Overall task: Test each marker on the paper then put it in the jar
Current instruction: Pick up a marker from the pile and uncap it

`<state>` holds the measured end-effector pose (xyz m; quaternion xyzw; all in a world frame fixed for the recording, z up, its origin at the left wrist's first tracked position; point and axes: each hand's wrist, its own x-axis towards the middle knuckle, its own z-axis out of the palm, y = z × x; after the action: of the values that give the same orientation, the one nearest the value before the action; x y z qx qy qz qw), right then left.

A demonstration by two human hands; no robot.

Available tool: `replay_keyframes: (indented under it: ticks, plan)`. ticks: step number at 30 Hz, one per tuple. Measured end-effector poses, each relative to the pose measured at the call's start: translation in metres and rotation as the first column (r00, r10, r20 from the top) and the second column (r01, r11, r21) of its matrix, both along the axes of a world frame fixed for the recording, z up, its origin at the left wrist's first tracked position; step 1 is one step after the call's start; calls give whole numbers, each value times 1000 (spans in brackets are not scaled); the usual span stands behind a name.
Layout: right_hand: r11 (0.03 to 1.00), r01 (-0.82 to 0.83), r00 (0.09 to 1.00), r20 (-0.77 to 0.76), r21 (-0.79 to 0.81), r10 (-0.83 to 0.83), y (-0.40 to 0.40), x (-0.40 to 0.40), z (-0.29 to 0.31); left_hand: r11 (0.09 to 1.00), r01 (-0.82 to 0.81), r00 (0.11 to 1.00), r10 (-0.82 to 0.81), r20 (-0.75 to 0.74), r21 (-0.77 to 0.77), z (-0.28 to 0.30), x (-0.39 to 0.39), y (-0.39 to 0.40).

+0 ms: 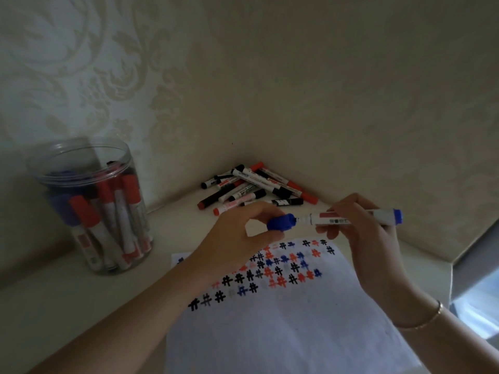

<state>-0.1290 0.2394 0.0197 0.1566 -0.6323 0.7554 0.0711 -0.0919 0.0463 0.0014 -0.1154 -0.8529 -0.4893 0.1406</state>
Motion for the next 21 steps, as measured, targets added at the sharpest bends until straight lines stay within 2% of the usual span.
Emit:
replay_keyframes:
  ticks: [3, 6, 8, 11, 13, 15, 16, 17, 19, 21]
  plan:
    - [998, -37, 999, 25, 41, 36, -1, 0, -3, 999, 28, 1000, -28, -8, -47, 1, 2, 2]
    - [985, -148, 987, 84, 87, 140, -4, -2, -4, 993, 110, 994, -110, 8, -53, 1, 2, 4]
    - [960, -263, 957, 150, 92, 248, -3, -5, -5, 983, 181, 979, -182, 93, 20, 0, 2, 4]
    - [874, -458, 866, 301, 161, 398, -6, -7, -6, 938, 269, 919, -318, 232, 218, 0, 4, 4]
    - [921, -372, 886, 341, 116, 315, -7, -12, -5, 938, 222, 921, -291, 261, 266, -1, 2, 3]
    - [985, -158, 949, 285, 66, 134, -5, -20, -4, 962, 101, 943, -174, 285, 254, -3, -3, -2]
    - [981, -90, 976, 210, 170, 53, -6, -22, -2, 968, 52, 943, -129, 306, 247, -4, -5, -4]
    - [936, -56, 993, 119, 348, 15, -9, -23, -3, 971, 22, 937, -103, 334, 237, -5, -7, -6]
    - [798, -14, 1000, 2, 602, 16, -19, -25, -17, 979, -6, 914, -78, 398, 205, -8, -8, -6]
    - [792, 0, 1000, 3, 611, -2, -27, -26, -37, 984, -49, 911, -26, 411, 172, -16, -8, -3]
